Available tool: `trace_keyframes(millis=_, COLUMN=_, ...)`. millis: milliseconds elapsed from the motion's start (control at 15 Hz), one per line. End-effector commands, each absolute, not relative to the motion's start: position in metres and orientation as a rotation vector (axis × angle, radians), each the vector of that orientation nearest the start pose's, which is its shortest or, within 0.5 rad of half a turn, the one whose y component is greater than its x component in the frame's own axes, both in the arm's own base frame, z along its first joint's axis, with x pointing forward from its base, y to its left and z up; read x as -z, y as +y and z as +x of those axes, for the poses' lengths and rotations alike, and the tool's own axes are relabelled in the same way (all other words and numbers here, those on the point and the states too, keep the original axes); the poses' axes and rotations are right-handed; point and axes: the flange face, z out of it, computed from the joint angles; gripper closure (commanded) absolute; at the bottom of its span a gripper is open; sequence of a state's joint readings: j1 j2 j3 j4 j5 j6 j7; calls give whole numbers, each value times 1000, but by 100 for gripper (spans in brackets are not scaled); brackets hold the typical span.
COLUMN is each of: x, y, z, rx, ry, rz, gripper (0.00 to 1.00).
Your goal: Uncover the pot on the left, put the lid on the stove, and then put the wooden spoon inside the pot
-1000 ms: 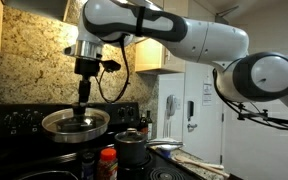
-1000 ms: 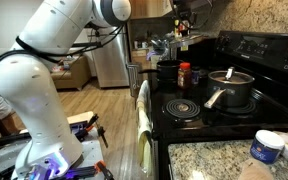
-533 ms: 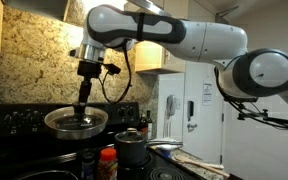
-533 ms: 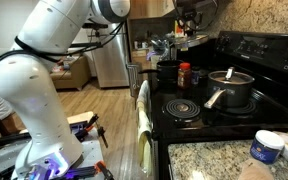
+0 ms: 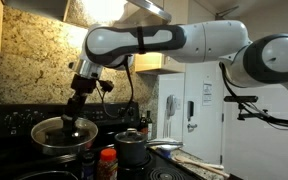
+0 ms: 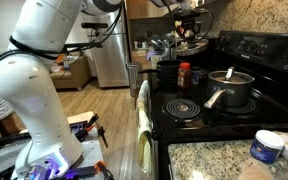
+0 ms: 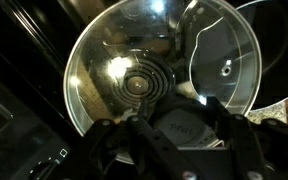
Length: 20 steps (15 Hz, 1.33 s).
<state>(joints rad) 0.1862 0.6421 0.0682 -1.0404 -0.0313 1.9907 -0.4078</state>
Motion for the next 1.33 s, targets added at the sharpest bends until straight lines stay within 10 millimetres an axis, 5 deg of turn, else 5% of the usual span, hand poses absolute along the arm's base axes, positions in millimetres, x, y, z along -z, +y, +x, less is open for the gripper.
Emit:
trace_keyframes(millis=0, x=-500, y=174, z=740, rx=491, ry=-999, rz=-2955, gripper=41)
trace_keyframes(millis=133, x=-501, y=174, z=737, rx=486, ry=-1001, rz=-2955, gripper=41)
trace_keyframes(millis=200, x=-507, y=179, z=737, rx=469, ry=-988, rz=-3001, gripper=66)
trace_keyframes(millis=467, x=-518, y=181, z=708, rx=312, ry=-915, rz=-3036, gripper=66)
trace_keyframes(millis=800, x=-540, y=165, z=663, rx=367, ry=-694, rz=-3057, gripper=66)
trace_keyframes(millis=1267, x=-517, y=104, z=623, rx=511, ry=-253, rz=-3024, gripper=66)
